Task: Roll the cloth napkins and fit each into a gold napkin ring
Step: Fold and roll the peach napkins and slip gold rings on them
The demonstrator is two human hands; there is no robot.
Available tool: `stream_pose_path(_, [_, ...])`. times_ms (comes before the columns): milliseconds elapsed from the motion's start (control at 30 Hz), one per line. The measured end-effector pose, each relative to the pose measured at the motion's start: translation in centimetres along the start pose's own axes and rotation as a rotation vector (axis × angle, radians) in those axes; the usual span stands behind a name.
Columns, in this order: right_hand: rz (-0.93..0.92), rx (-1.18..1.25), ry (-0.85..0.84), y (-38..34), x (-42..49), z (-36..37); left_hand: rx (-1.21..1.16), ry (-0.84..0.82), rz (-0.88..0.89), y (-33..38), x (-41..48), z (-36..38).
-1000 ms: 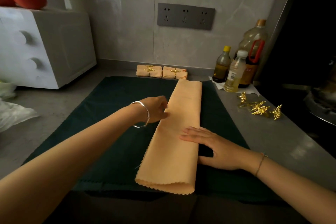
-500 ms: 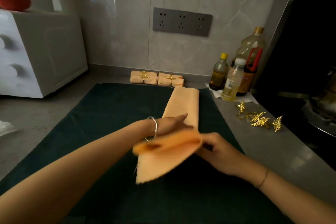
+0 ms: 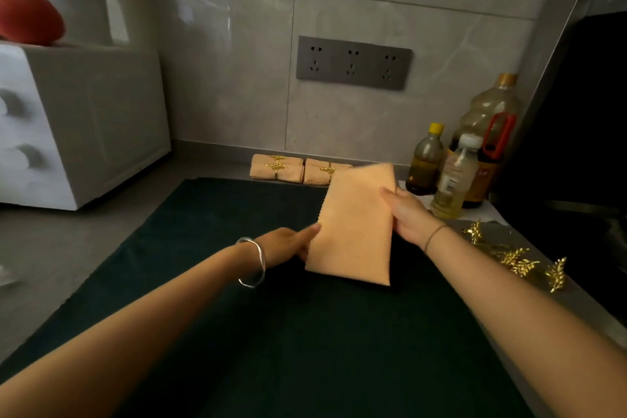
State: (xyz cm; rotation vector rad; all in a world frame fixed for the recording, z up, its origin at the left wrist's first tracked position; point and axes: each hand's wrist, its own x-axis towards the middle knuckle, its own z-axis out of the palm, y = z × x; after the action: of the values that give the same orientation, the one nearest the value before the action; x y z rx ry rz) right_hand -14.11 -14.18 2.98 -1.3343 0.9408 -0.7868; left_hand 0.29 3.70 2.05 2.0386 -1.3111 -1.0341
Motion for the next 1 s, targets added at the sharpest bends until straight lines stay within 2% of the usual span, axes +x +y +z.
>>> stream_pose_path(100, [0.197, -0.136, -0.001, 1.6, 1.6, -0.4, 0.075, 0.030, 0.011, -0.3, 1.2, 0.3])
stream_pose_path(300, [0.243, -0.045, -0.127, 1.2, 0.2, -1.4, 0.075, 0.107, -0.024, 0.3, 2.0, 0.8])
stream_pose_path(467, [0.289, -0.243, -0.314, 0.7, -6.1, -3.9, -0.056, 0.108, -0.079, 1.0, 1.0, 1.2])
stream_pose_path(567, [0.206, -0.409, -0.372, 1.2, -10.8, -4.8, -0.121, 0.121, -0.105, 1.0, -0.3, 2.4])
stream_pose_path(700, [0.003, -0.504, -0.464, 2.5, -15.1, -4.9, -0.176, 0.170, -0.094, 0.4, -2.1, 4.2])
stream_pose_path(833, [-0.108, -0.438, -0.398, 3.9, -16.3, -5.2, -0.137, 0.184, -0.067, 0.2, -3.4, 5.2])
stream_pose_path(1000, [-0.126, -0.363, -0.312, 4.4, -16.7, -5.6, -0.086, 0.171, -0.058, 0.2, -4.4, 5.4])
